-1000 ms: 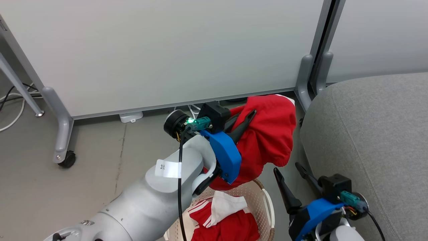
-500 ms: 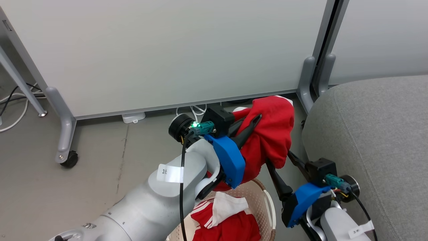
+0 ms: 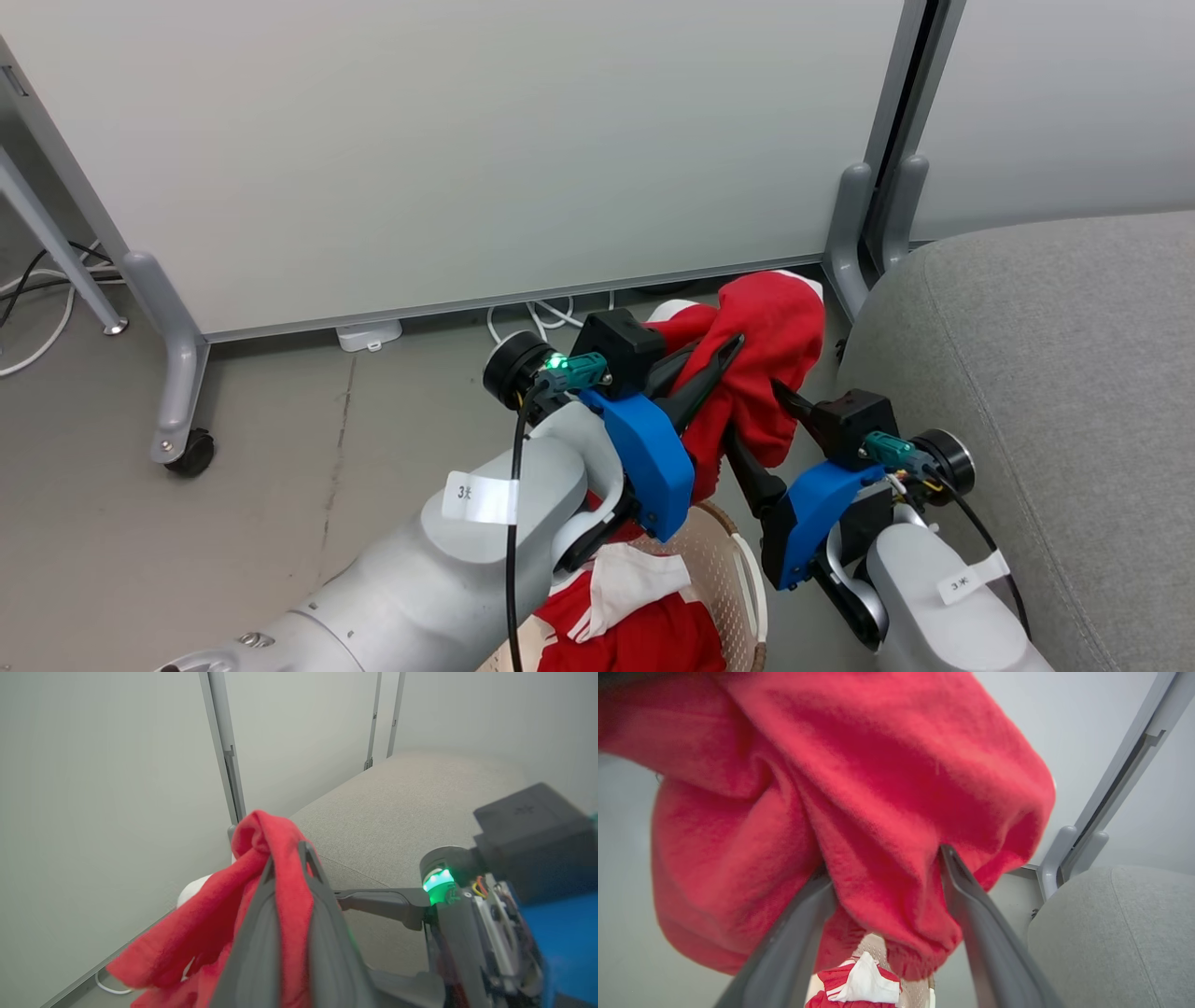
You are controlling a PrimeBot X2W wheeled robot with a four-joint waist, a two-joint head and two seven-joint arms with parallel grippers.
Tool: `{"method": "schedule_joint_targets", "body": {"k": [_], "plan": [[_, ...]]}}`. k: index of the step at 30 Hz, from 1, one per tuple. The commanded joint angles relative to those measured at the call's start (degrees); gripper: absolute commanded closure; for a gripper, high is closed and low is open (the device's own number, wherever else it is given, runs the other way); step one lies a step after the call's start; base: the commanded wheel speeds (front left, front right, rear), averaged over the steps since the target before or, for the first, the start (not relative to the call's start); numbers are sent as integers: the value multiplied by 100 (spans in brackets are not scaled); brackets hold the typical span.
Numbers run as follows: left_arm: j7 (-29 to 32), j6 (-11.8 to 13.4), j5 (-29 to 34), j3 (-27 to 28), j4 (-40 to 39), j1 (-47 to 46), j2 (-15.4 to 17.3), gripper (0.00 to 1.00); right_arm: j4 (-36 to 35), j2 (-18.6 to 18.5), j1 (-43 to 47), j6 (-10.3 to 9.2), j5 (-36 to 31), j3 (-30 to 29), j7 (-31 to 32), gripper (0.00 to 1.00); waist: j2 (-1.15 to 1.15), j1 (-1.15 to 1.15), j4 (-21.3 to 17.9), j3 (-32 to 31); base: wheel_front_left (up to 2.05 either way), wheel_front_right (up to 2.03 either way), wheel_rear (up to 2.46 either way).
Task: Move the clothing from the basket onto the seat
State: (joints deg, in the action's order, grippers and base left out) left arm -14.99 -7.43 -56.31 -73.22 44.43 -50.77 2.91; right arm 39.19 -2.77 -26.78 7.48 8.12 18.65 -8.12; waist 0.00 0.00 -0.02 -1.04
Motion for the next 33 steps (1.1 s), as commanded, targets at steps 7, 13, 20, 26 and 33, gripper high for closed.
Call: {"method": "schedule_joint_targets", "body": {"k": [7,13,20,26,33], "plan": [[-13,-6,-2,-30,-67,77,-4,100,299,-21,-296,3,294,288,14,100,0,0,45,4,0,0,0],[-16,-6,-25,-33,30,40,-3,100,332,-21,-298,3,511,439,-40,100,0,0,52,39,0,0,0],[-24,-6,-67,-32,213,7,-3,100,242,-20,-205,3,636,454,-136,100,0,0,-22,62,0,0,0],[-26,-6,-68,62,245,39,-3,100,169,-20,-146,3,629,412,-157,100,0,0,-68,72,0,0,0],[-27,-6,-39,119,255,112,-3,100,175,-20,-162,3,625,386,-163,100,0,0,-90,70,0,0,0]]}}
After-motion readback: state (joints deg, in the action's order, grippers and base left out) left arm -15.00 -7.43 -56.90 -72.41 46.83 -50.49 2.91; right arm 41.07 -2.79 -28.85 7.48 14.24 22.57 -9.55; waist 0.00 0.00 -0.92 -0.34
